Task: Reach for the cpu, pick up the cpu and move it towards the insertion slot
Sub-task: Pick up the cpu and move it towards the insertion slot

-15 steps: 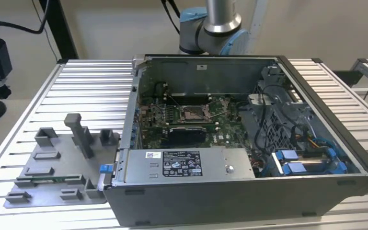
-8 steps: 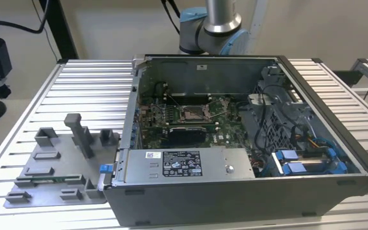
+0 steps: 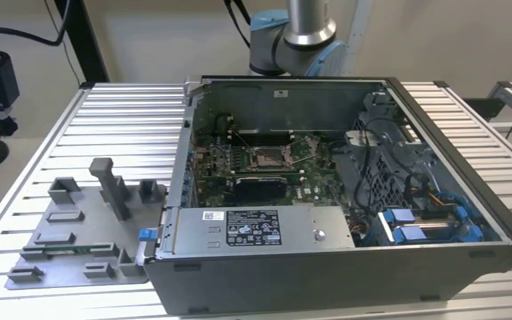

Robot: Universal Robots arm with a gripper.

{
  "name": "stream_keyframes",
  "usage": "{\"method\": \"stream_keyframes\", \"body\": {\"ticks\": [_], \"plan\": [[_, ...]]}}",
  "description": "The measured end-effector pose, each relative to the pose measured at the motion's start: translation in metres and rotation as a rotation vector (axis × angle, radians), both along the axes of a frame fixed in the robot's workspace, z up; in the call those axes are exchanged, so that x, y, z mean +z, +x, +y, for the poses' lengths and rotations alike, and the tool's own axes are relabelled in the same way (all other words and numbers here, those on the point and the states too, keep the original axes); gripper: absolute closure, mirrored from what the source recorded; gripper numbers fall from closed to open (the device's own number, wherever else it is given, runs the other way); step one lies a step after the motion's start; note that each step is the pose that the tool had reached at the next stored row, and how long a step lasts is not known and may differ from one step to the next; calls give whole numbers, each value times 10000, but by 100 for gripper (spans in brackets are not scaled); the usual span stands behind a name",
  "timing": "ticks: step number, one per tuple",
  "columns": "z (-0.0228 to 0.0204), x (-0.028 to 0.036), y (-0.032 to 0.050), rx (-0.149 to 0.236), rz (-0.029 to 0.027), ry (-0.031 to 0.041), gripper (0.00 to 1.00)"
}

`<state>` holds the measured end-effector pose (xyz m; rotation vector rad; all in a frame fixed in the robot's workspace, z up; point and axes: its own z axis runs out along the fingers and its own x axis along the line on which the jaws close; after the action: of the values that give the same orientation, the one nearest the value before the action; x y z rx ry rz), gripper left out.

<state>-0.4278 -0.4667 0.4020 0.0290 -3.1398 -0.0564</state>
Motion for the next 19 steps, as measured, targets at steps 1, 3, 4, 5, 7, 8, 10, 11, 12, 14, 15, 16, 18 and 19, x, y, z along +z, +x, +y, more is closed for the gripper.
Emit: {"method": "stream_keyframes", "body": {"ticks": [1,3,4,5,7,8,10,11,12,14,15,16,18,19], "plan": [[0,1,11,0,-1,0,100],[0,4,41,0,0,-1,100],[0,5,61,0,0,0,100],[0,6,83,0,-1,0,100],[0,8,131,0,-2,1,100],[0,9,154,0,-1,1,100],[0,12,201,1,0,0,100],[0,13,223,0,-1,0,100],[0,14,247,0,-1,0,100],[0,17,298,0,-1,0,100],[0,18,322,0,-1,0,100],[0,19,347,-1,-1,0,100],[0,22,396,0,0,0,100],[0,23,421,0,0,0,100]]}}
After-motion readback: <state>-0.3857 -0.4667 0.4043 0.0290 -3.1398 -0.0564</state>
